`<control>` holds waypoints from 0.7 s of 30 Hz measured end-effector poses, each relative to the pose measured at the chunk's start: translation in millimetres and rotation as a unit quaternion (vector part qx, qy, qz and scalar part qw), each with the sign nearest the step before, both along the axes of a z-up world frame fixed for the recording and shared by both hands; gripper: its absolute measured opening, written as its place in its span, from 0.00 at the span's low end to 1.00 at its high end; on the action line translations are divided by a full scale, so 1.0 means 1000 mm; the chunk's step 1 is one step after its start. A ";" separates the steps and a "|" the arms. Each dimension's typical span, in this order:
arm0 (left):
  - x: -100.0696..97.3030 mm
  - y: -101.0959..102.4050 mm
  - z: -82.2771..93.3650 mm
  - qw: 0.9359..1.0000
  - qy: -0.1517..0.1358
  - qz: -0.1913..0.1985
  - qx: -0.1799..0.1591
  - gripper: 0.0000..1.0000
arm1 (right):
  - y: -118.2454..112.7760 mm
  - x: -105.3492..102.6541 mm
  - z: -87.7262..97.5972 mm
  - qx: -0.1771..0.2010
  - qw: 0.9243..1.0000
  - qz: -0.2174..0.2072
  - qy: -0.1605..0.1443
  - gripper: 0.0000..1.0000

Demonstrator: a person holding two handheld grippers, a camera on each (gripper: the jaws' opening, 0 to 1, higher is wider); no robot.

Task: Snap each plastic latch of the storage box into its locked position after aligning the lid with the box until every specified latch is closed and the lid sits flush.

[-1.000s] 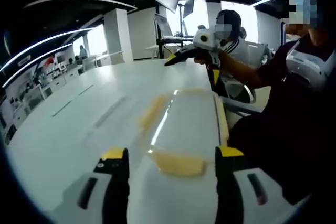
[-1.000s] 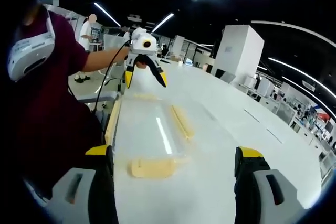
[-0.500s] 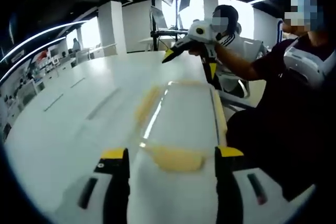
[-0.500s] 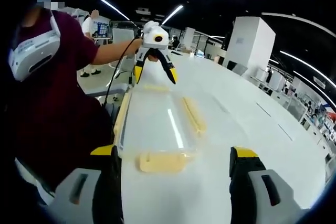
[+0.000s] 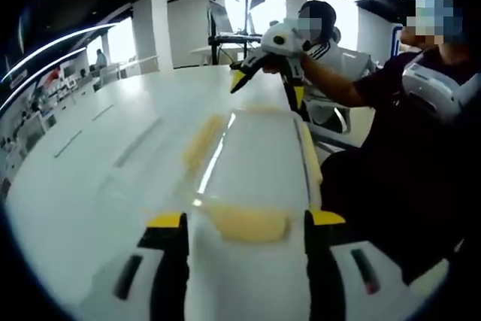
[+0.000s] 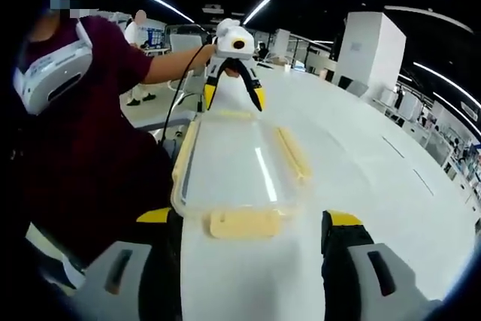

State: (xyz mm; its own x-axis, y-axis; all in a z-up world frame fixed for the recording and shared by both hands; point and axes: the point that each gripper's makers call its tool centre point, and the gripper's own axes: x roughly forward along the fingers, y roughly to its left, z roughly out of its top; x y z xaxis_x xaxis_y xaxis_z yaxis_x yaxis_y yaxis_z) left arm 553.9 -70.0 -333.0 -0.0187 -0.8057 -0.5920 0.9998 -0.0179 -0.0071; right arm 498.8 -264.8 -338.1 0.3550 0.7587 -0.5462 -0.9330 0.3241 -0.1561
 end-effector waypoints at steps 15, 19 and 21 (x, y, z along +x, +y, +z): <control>-0.004 -0.003 -0.005 0.999 0.013 -0.022 0.020 0.53 | 0.003 0.003 -0.006 -0.015 0.999 0.025 0.032 0.63; -0.004 -0.004 -0.005 0.999 0.017 -0.026 0.022 0.52 | 0.004 0.002 -0.006 -0.013 0.999 0.030 0.040 0.60; -0.005 -0.005 -0.006 0.999 0.017 -0.029 0.024 0.52 | 0.004 0.002 -0.006 -0.014 0.998 0.033 0.042 0.57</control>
